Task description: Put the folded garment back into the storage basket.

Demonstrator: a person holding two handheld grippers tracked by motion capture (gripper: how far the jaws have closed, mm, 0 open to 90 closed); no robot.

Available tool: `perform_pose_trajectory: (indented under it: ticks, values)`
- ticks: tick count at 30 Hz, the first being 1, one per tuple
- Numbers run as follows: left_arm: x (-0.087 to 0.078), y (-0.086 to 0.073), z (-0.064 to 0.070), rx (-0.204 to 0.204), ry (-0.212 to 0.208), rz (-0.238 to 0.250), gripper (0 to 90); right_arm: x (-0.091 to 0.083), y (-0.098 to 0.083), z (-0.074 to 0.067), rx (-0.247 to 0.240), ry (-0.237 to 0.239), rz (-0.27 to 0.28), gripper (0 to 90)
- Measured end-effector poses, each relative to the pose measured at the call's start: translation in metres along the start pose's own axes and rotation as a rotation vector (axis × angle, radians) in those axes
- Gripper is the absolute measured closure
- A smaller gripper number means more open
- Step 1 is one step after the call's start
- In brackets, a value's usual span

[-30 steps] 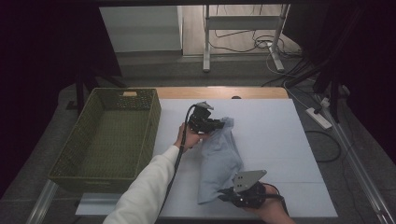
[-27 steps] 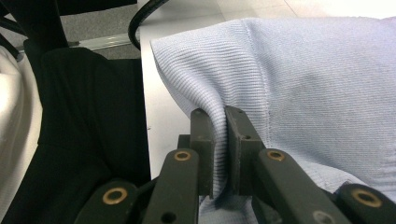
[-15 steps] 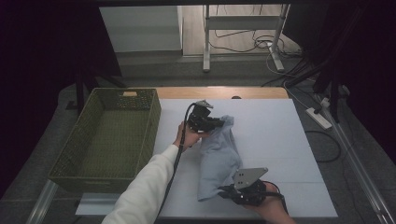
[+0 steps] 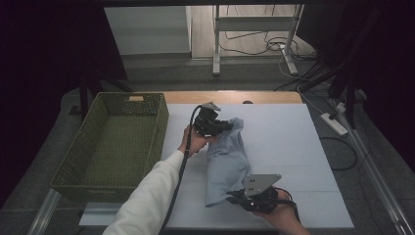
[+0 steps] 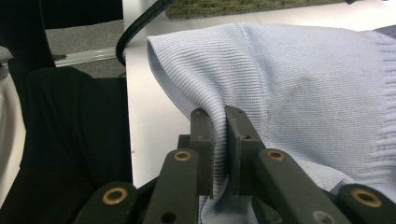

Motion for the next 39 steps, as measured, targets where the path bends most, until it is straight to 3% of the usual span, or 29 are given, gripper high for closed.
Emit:
perform_pose_trajectory:
  ticks: [39]
  values:
    - [-0.038,0.016,0.012,0.026,0.042,0.029,79.5,-0.003,0.033,0.011,-0.020,-0.055,0.081,82.1]
Point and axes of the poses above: each handheld gripper's, and its own axes: x roughly forward along the jaws, y roughly out of its top, z roughly to its right, the point moved 10 cm from there along x, roughly forward along the jaws, and after that the axes turned 13 degrees about -y, right-handed, at the moved point
